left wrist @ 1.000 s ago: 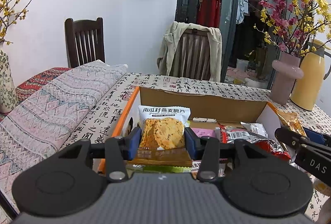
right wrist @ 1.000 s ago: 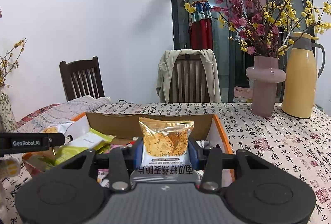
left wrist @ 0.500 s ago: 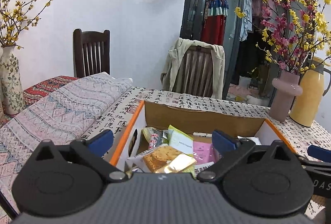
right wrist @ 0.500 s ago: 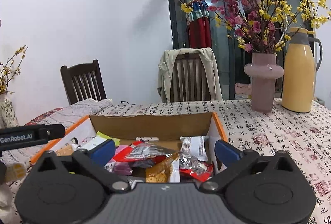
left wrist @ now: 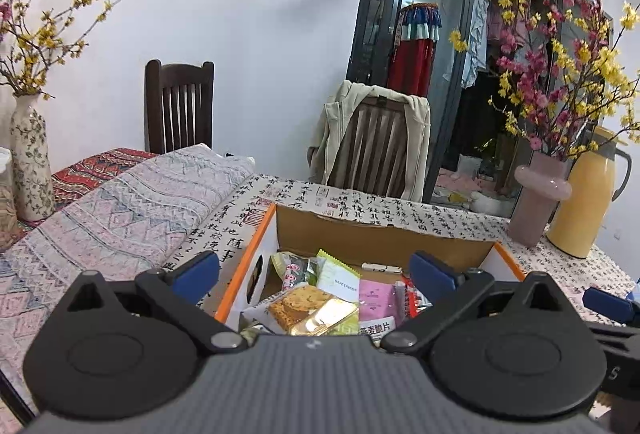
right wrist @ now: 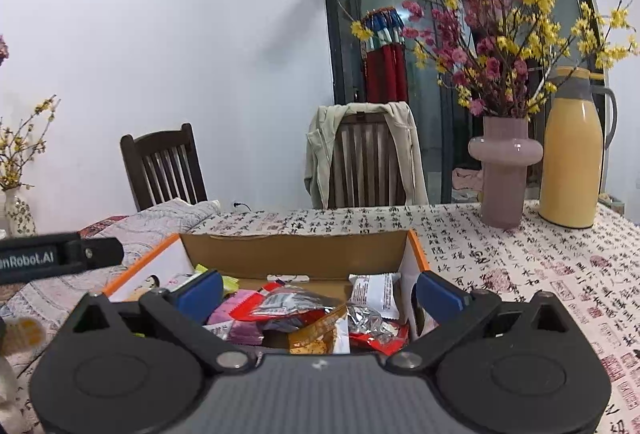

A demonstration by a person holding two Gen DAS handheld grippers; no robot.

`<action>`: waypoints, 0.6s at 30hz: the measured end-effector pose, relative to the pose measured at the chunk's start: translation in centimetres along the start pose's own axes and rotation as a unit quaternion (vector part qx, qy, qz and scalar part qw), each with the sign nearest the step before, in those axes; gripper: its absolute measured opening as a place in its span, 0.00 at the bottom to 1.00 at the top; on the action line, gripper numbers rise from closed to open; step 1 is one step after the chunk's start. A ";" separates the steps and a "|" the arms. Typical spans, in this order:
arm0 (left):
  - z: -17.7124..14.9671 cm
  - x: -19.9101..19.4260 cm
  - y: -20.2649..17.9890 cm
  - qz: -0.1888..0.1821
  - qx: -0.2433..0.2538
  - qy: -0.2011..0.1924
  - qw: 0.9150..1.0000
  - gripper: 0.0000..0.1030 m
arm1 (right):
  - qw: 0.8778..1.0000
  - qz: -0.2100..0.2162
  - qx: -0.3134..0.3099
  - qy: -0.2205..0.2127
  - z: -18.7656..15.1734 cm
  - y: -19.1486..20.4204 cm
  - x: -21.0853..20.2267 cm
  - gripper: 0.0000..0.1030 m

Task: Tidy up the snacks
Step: 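Move both tools back from the box to the white wrapped packets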

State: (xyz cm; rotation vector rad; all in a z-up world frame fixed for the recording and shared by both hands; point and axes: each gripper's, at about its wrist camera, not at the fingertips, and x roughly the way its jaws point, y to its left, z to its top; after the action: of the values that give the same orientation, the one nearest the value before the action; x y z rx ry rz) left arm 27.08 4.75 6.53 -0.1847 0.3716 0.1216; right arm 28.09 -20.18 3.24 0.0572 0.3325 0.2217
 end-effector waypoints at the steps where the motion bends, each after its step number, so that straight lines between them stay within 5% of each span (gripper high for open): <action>1: 0.1 -0.5 0.1 -0.001 0.001 0.001 1.000 1.00 | 1.000 0.000 -0.003 -0.002 0.0 0.2 -0.4 1.00; 8: -0.6 -3.1 1.5 0.006 0.014 0.011 1.000 1.00 | 1.000 0.002 -0.010 0.014 -1.0 0.8 -3.2 1.00; 18: -4.0 -4.3 5.3 0.021 0.027 0.055 0.998 1.00 | 0.996 0.007 0.005 0.093 -4.9 1.8 -4.2 1.00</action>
State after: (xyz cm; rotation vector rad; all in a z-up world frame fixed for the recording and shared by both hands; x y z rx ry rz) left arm 20.87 8.79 3.67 -0.1299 0.4878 0.1420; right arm 22.21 -19.31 0.07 0.0484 0.5184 0.2409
